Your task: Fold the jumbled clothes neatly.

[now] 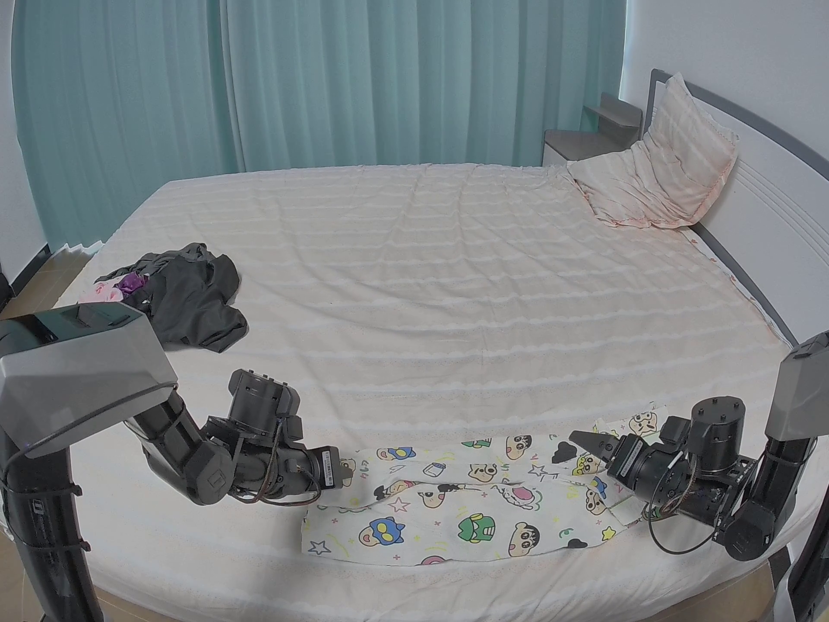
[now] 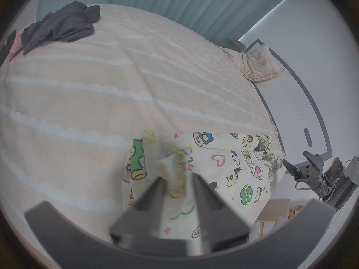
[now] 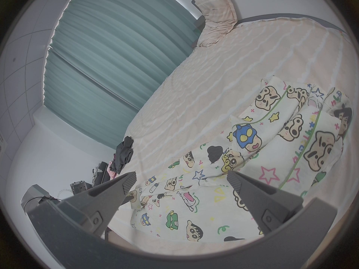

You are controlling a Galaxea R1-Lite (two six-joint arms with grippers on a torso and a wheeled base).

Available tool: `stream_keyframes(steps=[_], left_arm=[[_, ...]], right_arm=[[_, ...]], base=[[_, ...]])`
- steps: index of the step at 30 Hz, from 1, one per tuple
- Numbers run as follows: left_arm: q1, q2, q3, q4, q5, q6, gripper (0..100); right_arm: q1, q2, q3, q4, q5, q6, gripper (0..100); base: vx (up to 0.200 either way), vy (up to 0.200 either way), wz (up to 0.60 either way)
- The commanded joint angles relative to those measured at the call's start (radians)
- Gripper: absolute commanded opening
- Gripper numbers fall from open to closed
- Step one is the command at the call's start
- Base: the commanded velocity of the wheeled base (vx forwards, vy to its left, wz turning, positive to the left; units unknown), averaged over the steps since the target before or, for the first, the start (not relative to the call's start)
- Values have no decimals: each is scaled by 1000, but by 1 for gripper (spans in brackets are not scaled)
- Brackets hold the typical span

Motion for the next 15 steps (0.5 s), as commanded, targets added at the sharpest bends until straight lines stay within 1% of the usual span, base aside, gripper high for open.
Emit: stream_keyframes(steps=[1,11,15], left_arm=[[9,-26,17,1,0,0,0],[13,-120,26,-4,0,4,0],[10,-153,35,-52,-11,10,0]], right_arm=[[0,4,-1,0,0,0,100],[0,4,-1,0,0,0,100],[-1,4,-1,0,0,0,100]], base=[[0,0,0],[0,0,0],[0,0,0]])
